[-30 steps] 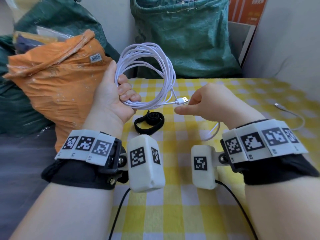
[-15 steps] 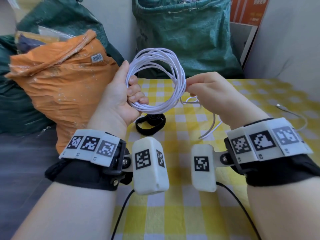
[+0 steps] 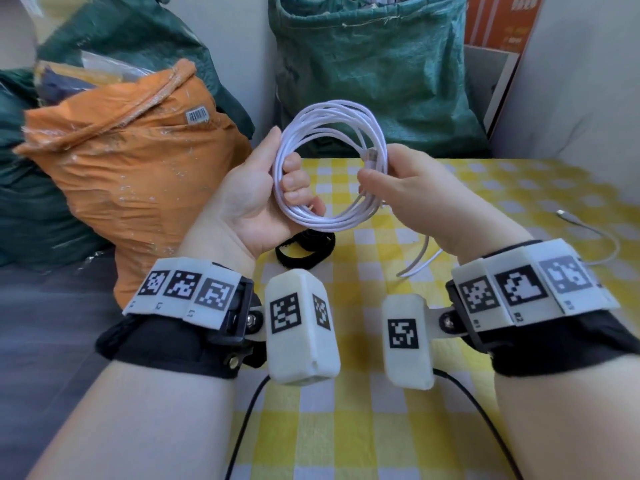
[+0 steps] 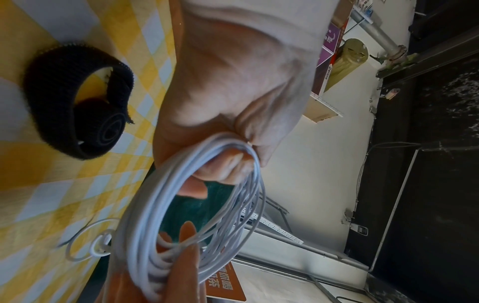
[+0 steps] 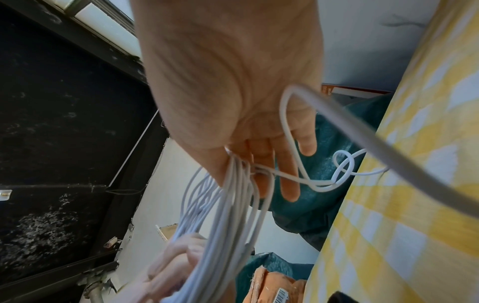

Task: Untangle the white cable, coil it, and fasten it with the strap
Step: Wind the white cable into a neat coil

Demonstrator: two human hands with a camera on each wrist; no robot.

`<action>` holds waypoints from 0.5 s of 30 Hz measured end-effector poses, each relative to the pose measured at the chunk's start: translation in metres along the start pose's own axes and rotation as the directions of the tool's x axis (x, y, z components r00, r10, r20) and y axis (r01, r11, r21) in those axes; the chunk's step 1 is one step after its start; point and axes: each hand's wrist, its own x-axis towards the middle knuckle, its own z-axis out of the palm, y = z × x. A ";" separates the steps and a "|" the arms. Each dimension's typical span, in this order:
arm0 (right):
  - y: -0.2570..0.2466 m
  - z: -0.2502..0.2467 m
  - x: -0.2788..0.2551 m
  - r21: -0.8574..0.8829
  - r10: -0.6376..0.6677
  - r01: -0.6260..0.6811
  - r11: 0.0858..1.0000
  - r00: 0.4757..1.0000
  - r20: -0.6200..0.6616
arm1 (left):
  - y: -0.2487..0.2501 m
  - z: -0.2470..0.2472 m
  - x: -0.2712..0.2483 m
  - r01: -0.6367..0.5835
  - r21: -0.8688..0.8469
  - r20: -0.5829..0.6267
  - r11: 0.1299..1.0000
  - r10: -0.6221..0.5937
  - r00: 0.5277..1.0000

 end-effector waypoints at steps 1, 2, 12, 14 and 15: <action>0.001 0.000 0.000 0.019 0.011 -0.011 1.000 1.000 -0.010 | 0.000 0.000 -0.002 0.016 0.009 0.027 1.000 -0.016 1.000; 0.002 -0.001 0.001 0.033 0.016 -0.016 0.999 1.000 -0.010 | 0.001 0.000 -0.003 0.030 0.025 0.049 0.999 -0.031 0.998; 0.001 -0.003 -0.005 -0.178 -0.120 0.167 0.970 0.961 0.248 | -0.006 0.003 -0.010 0.099 0.532 0.054 0.841 -0.150 0.987; 0.001 -0.004 -0.005 -0.194 -0.146 0.203 0.960 0.952 0.270 | -0.008 0.004 -0.011 0.080 0.541 0.049 0.837 -0.126 0.991; 0.000 -0.004 -0.006 -0.205 -0.150 0.213 0.955 0.947 0.282 | -0.008 0.004 -0.011 0.078 0.544 0.048 0.836 -0.124 0.991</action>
